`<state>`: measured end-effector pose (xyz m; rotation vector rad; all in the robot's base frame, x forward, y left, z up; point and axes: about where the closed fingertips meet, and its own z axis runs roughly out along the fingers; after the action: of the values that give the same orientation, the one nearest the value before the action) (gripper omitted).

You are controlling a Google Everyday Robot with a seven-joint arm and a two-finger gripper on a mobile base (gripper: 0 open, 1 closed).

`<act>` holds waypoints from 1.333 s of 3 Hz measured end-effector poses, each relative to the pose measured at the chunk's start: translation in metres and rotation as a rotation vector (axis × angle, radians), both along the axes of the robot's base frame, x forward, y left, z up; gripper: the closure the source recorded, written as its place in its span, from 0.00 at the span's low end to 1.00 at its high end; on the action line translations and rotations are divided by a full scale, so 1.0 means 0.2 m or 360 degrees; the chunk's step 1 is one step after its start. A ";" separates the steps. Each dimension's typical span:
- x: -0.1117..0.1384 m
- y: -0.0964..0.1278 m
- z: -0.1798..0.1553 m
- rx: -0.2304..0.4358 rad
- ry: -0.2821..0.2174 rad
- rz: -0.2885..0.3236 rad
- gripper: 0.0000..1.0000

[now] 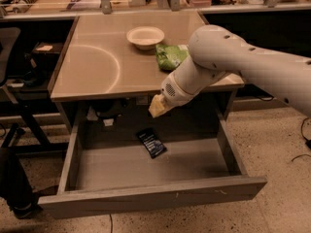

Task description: Pick rxbar blueberry from top drawer and place on counter

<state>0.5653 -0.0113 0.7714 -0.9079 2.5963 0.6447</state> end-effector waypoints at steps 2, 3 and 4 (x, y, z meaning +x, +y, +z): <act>0.00 0.00 0.00 0.0000 0.0000 0.0000 0.00; 0.00 0.00 0.00 0.0000 0.0000 0.0000 0.00; -0.03 0.05 -0.10 -0.0003 0.0079 -0.0002 0.00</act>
Offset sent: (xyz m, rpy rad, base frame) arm 0.0000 0.0000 0.0000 0.0000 0.0000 0.0001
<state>0.5596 -0.0015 0.7504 -0.9020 2.6415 0.6730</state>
